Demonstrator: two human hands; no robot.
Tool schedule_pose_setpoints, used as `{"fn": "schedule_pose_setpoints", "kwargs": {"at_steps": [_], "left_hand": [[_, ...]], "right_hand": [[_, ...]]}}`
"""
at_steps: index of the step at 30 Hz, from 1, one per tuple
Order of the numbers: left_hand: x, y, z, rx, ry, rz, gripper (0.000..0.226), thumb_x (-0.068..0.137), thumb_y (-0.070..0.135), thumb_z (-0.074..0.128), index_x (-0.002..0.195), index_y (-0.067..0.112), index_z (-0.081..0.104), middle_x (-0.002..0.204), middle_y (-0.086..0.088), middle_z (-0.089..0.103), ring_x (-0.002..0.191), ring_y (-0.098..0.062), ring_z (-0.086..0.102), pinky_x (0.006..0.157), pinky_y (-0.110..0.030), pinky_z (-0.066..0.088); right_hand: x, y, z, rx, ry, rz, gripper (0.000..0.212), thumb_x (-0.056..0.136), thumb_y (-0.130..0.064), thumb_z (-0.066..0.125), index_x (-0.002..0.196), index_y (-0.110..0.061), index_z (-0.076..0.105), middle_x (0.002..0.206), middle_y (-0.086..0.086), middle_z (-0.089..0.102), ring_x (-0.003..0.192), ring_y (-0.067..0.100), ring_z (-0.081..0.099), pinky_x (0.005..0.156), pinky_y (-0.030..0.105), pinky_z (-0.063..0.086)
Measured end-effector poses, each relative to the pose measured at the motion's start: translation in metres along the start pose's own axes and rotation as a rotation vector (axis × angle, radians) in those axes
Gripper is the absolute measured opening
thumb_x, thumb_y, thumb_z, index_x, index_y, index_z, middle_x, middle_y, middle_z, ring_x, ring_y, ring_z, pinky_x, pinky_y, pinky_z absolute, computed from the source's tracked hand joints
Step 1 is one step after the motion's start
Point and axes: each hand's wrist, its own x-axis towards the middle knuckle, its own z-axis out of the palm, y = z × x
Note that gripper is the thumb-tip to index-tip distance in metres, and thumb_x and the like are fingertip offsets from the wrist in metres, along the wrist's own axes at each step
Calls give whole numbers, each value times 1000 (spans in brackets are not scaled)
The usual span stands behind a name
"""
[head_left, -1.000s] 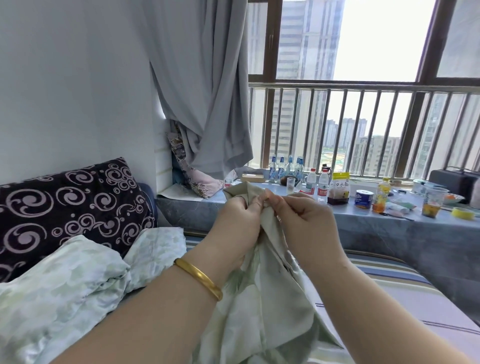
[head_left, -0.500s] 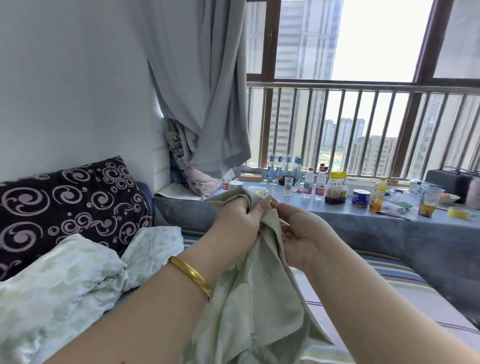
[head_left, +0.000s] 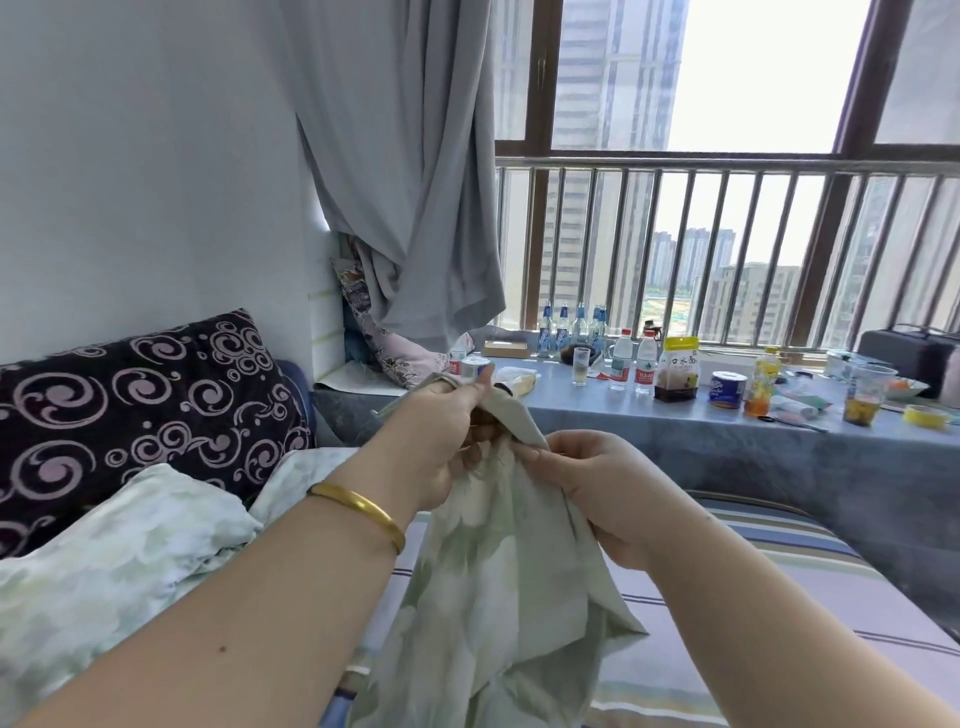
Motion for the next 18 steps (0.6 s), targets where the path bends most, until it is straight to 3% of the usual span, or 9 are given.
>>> {"fn": "schedule_pose_setpoints", "kwargs": {"at_steps": [4, 6, 9, 12, 15, 18], "left_hand": [[-6, -9, -8, 393, 44, 37, 53, 72, 65, 74, 78, 16, 56, 66, -2, 52, 57, -19, 43, 53, -28, 34], [-13, -11, -5, 627, 33, 120, 60, 68, 74, 70, 71, 16, 53, 61, -6, 57, 55, -23, 51, 57, -32, 43], [-24, -14, 5, 877, -16, 170, 65, 69, 81, 62, 68, 17, 55, 68, -5, 75, 70, -20, 70, 66, -32, 54], [-27, -20, 8, 1091, 8, 280, 59, 74, 78, 60, 76, 20, 52, 81, 2, 69, 81, -14, 61, 59, -25, 41], [-28, -33, 6, 1224, -4, 367, 56, 80, 72, 58, 85, 18, 45, 94, 1, 55, 84, -16, 49, 64, -27, 34], [-23, -44, 1, 1216, -97, 404, 32, 94, 54, 50, 82, 25, 44, 90, 3, 48, 86, -17, 49, 74, -30, 38]], "right_hand": [[6, 1, -1, 148, 74, 89, 22, 94, -19, 66, 87, -1, 77, 91, 19, 77, 73, 29, 72, 75, 43, 61], [8, -1, 2, 254, 143, 177, 23, 96, -18, 63, 90, 2, 74, 84, 18, 76, 67, 28, 71, 70, 40, 61], [8, -2, 6, 433, 153, 279, 30, 98, -10, 53, 74, 2, 66, 55, 13, 67, 42, 22, 64, 50, 31, 57], [9, -2, 3, 598, 169, 272, 37, 98, 2, 42, 64, 1, 57, 43, 10, 57, 30, 17, 54, 34, 23, 49], [6, -4, 3, 700, 146, 300, 30, 102, -3, 40, 79, 7, 58, 59, 17, 64, 40, 24, 63, 33, 27, 50], [7, 0, 4, 639, 149, 302, 24, 102, -4, 44, 90, 8, 61, 86, 22, 65, 70, 31, 66, 55, 38, 60]]}}
